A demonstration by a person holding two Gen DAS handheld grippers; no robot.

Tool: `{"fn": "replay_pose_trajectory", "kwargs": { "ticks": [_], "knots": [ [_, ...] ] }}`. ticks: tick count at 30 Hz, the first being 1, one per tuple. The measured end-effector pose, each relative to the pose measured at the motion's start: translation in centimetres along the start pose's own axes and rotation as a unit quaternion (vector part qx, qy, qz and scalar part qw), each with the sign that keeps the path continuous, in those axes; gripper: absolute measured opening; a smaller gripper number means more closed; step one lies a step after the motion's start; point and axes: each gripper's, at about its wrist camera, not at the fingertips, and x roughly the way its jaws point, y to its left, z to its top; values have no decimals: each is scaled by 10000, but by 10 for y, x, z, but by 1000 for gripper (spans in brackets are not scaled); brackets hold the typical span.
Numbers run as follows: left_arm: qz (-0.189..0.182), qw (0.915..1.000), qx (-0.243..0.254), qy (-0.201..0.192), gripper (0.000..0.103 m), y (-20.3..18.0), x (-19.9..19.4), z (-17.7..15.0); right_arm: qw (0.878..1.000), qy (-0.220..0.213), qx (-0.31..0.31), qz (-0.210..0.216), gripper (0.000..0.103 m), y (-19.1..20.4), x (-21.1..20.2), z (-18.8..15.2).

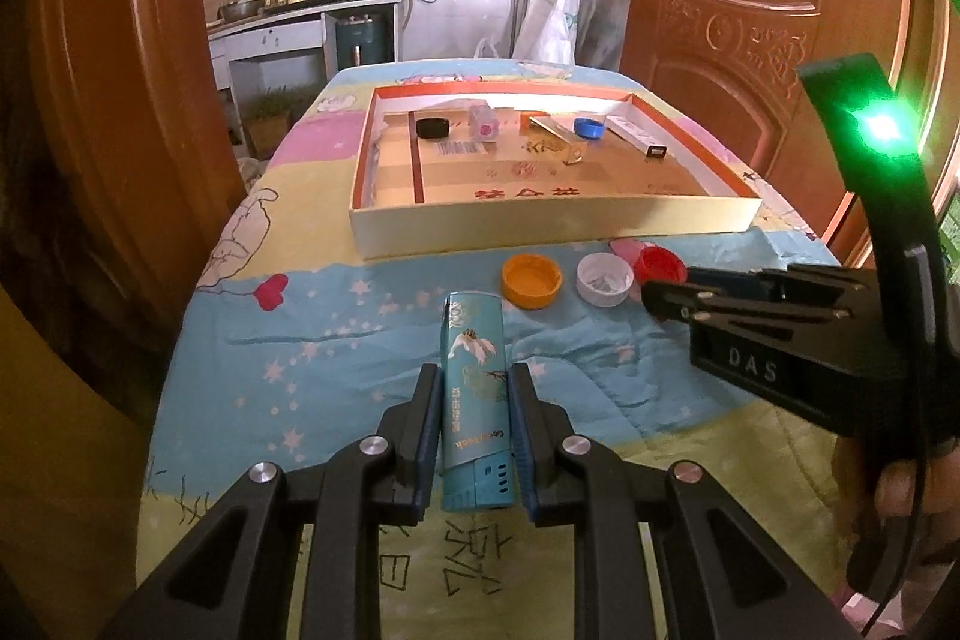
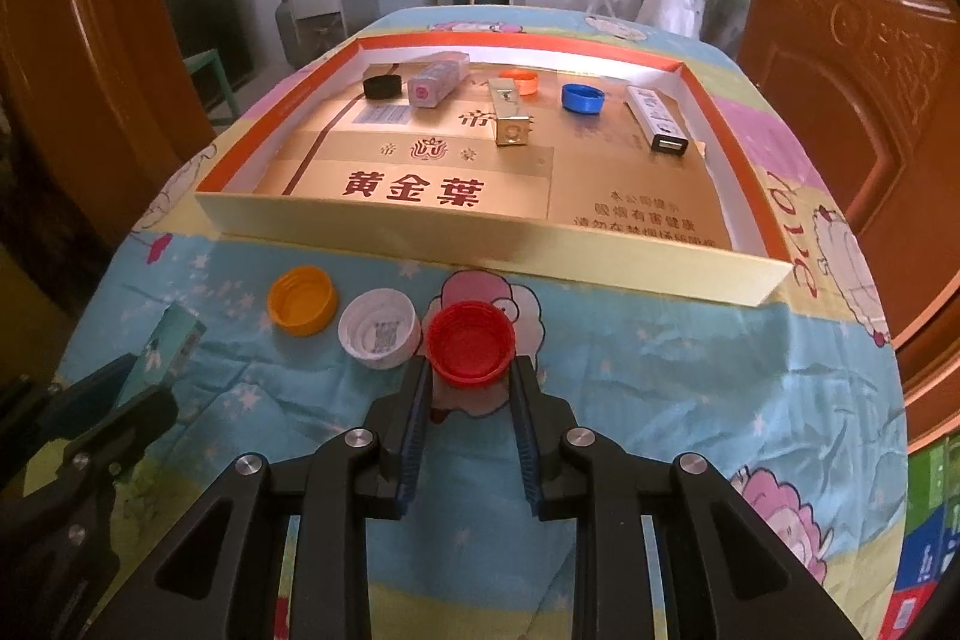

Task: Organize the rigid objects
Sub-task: 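Grasp the red cap with the right tool while the left tool holds the teal tube, then carry the teal tube with the left tool while the right tool carries the red cap into the box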

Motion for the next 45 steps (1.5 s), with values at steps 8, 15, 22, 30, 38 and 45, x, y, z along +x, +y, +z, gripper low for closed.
{"fn": "replay_pose_trajectory", "kwargs": {
  "ticks": [8, 15, 22, 30, 38, 45],
  "knots": [
    [-30, 10000, 22, -74, 22, -8, -3, 4, 9998, -126, 135, 14, 26, -6, -20, -7],
    [-75, 9998, 41, -200, 22, -12, -8, 12, 9993, -323, 175, 50, 27, -9, -38, -3],
    [-83, 9992, 69, -387, 22, -15, -11, 32, 9988, -453, 177, 66, 27, -13, -47, 2],
    [-111, 9987, 86, -487, 22, -16, -5, 57, 9984, -524, 195, 64, 27, -20, -48, 11],
    [-124, 9986, 60, -506, 22, -17, 9, 81, 9978, -614, 232, 41, 27, -30, -45, 28],
    [-52, 9987, -21, -501, 22, -11, 26, 102, 9976, -638, 253, 32, 27, -41, -34, 49]
  ]
}}
